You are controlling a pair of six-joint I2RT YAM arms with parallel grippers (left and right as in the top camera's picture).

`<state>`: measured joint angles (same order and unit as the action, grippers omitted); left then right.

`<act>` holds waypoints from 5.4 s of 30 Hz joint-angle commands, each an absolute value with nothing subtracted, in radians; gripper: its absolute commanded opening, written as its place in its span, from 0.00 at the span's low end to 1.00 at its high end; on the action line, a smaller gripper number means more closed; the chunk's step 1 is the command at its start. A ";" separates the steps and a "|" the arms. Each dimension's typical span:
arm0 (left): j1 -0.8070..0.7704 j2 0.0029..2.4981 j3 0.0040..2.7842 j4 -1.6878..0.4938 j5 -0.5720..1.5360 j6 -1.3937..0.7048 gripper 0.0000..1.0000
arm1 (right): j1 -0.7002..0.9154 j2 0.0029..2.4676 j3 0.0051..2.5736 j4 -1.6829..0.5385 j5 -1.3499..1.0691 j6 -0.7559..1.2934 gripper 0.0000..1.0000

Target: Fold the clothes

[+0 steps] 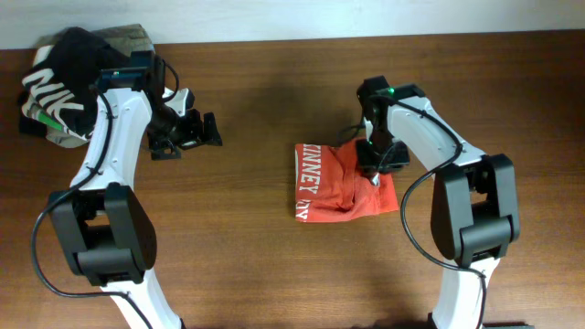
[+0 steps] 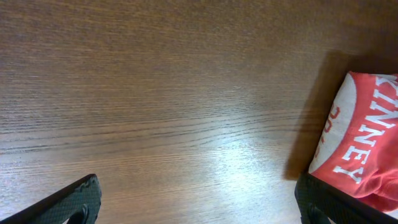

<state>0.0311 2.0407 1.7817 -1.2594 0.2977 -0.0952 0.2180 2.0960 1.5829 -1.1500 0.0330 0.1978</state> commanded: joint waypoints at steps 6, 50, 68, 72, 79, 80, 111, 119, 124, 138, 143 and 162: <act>0.031 2.048 1.773 -1.261 0.291 -0.101 0.99 | 0.018 2.065 1.804 -1.434 0.193 0.354 0.70; 0.026 2.048 1.772 -1.245 0.291 -0.101 0.99 | -0.064 1.837 1.633 -1.335 -0.272 0.154 0.52; 0.013 2.048 1.771 -1.242 0.291 -0.101 0.99 | 0.033 2.155 1.615 -1.116 -0.145 0.192 0.04; 0.009 2.048 1.768 -1.235 0.299 -0.101 0.99 | -0.015 2.133 2.000 -1.359 -0.103 0.209 0.58; -0.174 2.048 1.547 -0.962 0.744 -0.017 0.99 | -0.206 2.134 2.279 -1.526 -0.083 0.271 0.99; -0.212 2.049 1.500 -0.885 0.809 -0.039 0.99 | -0.236 2.134 2.278 -1.528 -0.089 0.271 0.99; -0.268 2.288 1.419 -0.246 0.533 -0.495 0.01 | -0.361 2.134 2.278 -1.590 -0.146 0.241 0.99; 0.105 2.288 1.562 -0.328 0.525 -0.133 0.01 | -0.361 2.134 2.278 -1.590 -0.146 0.241 0.99; 0.216 2.288 1.939 -0.661 0.319 0.036 0.01 | -0.361 2.134 2.278 -1.590 -0.146 0.241 0.99; 0.383 2.295 2.423 -0.876 0.212 -0.014 0.01 | -0.361 2.134 2.278 -1.590 -0.146 0.241 0.98; 0.454 2.342 2.423 -0.884 0.200 -0.016 0.01 | -0.361 2.134 2.278 -1.590 -0.146 0.241 0.99; 0.566 2.302 2.520 -0.899 0.109 -0.276 0.64 | -0.361 2.134 2.278 -1.590 -0.146 0.241 0.99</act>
<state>0.5774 2.3787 2.4851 -0.9169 0.0483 -0.2367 -0.3622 2.1349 2.2696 -1.5894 -0.1402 0.2497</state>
